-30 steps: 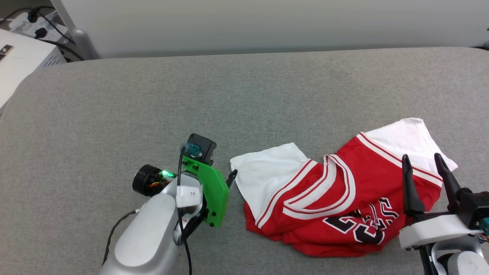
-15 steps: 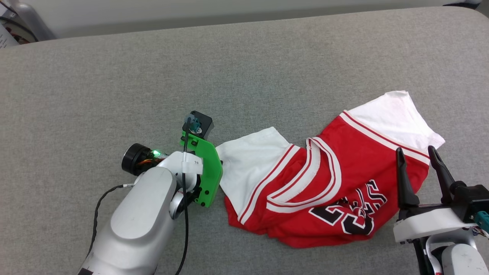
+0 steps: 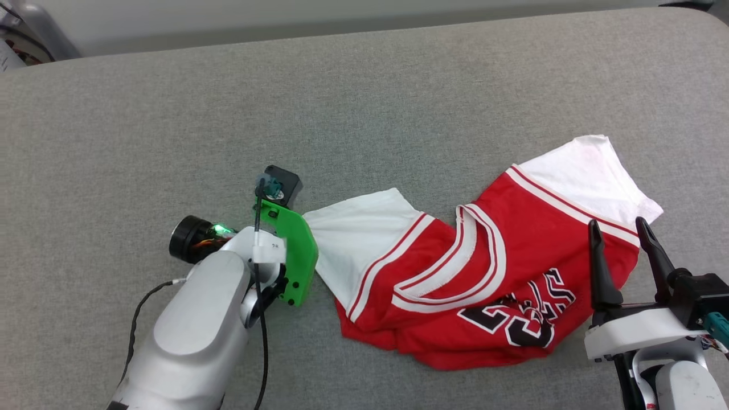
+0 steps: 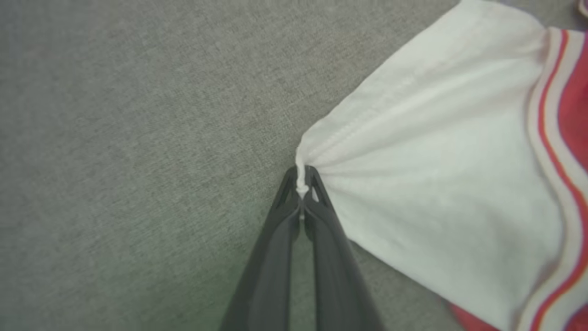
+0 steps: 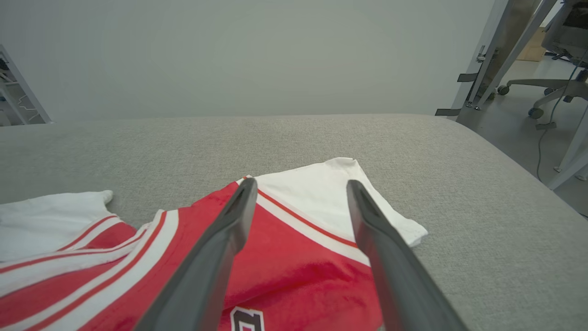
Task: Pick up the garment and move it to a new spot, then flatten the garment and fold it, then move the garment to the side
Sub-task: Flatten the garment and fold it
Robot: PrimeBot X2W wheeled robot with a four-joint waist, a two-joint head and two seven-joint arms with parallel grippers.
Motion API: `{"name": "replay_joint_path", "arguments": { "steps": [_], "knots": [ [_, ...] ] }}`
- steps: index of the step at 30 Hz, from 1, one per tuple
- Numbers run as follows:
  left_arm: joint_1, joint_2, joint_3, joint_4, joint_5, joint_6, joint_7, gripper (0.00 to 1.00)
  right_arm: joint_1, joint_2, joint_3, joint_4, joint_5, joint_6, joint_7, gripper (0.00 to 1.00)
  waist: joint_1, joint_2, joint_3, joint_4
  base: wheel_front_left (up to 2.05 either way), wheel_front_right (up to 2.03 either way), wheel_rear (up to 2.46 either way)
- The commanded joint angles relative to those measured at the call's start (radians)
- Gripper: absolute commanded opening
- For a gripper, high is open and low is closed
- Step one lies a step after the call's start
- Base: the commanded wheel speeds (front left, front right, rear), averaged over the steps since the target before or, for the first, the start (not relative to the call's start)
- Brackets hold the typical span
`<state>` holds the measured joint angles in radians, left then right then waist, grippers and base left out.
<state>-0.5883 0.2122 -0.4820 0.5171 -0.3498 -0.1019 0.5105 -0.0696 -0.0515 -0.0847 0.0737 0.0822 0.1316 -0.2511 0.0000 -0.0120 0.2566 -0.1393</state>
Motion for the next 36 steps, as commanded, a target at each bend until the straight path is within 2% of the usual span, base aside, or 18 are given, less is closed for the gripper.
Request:
{"name": "replay_joint_path", "arguments": {
  "steps": [1,8,15,21,25,30,34,36],
  "knots": [
    [0.031,0.026,0.018,0.011,-0.012,0.016,-0.018,0.00,-0.011,0.001,-0.001,0.006,-0.010,-0.001,-0.007,1.00,0.0000,0.0120,-0.027,0.020,0.00,0.00,0.00],
    [0.081,0.080,0.116,-0.072,-0.079,0.047,-0.090,0.00,0.003,0.001,-0.011,0.012,-0.026,-0.001,0.019,1.00,0.0000,0.0120,-0.098,0.067,0.00,0.00,0.00],
    [0.185,0.169,0.202,-0.224,-0.133,0.085,-0.069,0.00,0.016,-0.002,-0.012,-0.001,-0.031,-0.001,0.049,1.00,0.0000,0.0120,-0.130,0.108,0.00,0.00,0.00],
    [0.323,0.216,0.234,-0.387,-0.161,0.120,-0.033,0.00,-0.006,-0.045,-0.006,-0.019,-0.011,-0.001,0.126,1.00,0.0000,0.0120,-0.115,0.136,0.00,0.00,0.00],
    [0.404,0.223,0.241,-0.494,-0.169,0.151,-0.022,0.00,-0.064,-0.125,0.014,-0.017,0.033,-0.001,0.324,1.00,0.0000,0.0120,-0.090,0.151,0.00,0.00,0.00],
    [0.475,0.217,0.236,-0.620,-0.164,0.188,-0.012,0.00,-0.196,-0.248,0.023,0.004,0.113,-0.001,0.681,1.00,0.0000,0.0120,-0.041,0.172,0.00,0.00,0.00],
    [0.489,0.214,0.226,-0.694,-0.155,0.203,-0.005,0.00,-0.309,-0.313,0.021,0.050,0.159,-0.001,0.940,1.00,0.0000,0.0120,0.005,0.197,0.00,0.00,0.00],
    [0.485,0.214,0.221,-0.719,-0.151,0.206,-0.002,0.00,-0.362,-0.339,0.019,0.082,0.164,-0.001,1.034,1.00,0.0000,0.0120,0.028,0.211,0.00,0.00,0.00]
  ]
}}
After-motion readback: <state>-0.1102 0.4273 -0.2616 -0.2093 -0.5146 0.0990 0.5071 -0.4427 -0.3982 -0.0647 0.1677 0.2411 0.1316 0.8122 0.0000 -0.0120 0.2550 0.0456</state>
